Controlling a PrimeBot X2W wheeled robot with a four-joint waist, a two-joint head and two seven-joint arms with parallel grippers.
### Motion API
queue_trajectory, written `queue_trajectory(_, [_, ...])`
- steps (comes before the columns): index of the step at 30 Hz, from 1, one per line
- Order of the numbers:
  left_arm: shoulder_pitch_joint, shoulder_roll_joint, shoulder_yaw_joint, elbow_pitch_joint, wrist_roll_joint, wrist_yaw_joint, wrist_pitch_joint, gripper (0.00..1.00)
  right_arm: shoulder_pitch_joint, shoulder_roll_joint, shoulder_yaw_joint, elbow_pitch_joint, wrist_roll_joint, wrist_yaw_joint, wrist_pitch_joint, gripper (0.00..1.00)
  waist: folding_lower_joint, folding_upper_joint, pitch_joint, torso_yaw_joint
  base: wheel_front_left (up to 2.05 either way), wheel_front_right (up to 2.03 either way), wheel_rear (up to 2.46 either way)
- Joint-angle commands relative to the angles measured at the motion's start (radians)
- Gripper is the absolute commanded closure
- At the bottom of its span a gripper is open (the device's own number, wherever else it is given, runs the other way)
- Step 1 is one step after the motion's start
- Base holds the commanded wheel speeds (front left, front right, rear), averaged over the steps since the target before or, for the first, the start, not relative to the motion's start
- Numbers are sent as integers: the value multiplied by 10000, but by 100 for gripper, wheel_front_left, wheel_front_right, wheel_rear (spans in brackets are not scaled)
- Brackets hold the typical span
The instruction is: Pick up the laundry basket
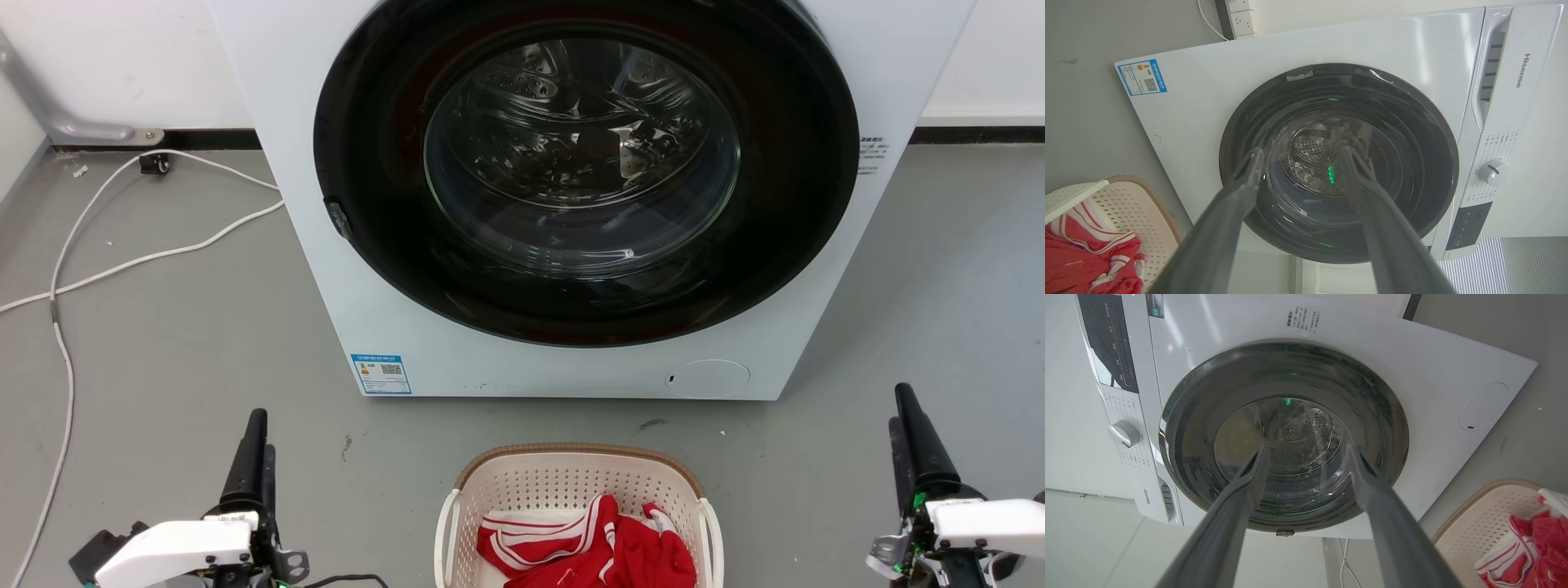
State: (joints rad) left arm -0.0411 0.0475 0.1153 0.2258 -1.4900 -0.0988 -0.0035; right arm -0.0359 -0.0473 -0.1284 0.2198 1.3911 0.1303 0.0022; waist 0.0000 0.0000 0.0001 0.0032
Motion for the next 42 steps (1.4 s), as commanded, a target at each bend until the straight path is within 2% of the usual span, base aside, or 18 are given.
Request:
queue_trajectory(1, [-39, 29, 114, -268, 259, 112, -98, 0, -148, -33, -94, -320, -449, 3, -108, 0, 0, 0, 0, 7, 0, 0, 0])
queue_trajectory(10, [-9, 31, 417, -1128, 1813, 815, -434, 0, -166, -35, -48, -1184, -3029, 3, -453, 0, 0, 0, 5, 26, 0, 0, 0])
queue_trajectory(15, [43, 31, 207, -1875, 3171, 1187, -610, 0, -171, -36, 148, -1901, -4812, 3, -631, 0, 0, 0, 22, 28, 0, 0, 0])
queue_trajectory(20, [135, 32, -349, -2432, 4847, 1601, -777, 0, -93, -37, 283, -2377, -6124, 3, -800, 0, 0, 0, 29, 30, 0, 0, 0])
queue_trajectory(25, [218, 33, -1026, -2960, 6386, 1534, -936, 0, 65, -38, 541, -2727, -7399, 3, -960, 0, 0, 0, 37, 31, 0, 0, 0])
queue_trajectory(29, [301, 34, -1584, -3059, 7500, 1185, -1057, 0, 176, -39, 651, -2869, -8155, 4, -1089, 0, 0, 0, 38, 22, 0, 0, 0])
queue_trajectory(31, [331, 60, -1733, -3047, 8246, 1212, -1117, 0, 219, -39, 664, -2916, -8503, 4, -1144, 0, 0, 0, 38, 16, 0, 0, 0])
queue_trajectory(42, [432, 377, -2703, -3082, 9842, 1313, -1396, 0, 447, -41, 567, -2937, -9998, 3, -1434, 0, 0, 0, 29, -46, 0, 0, 0])
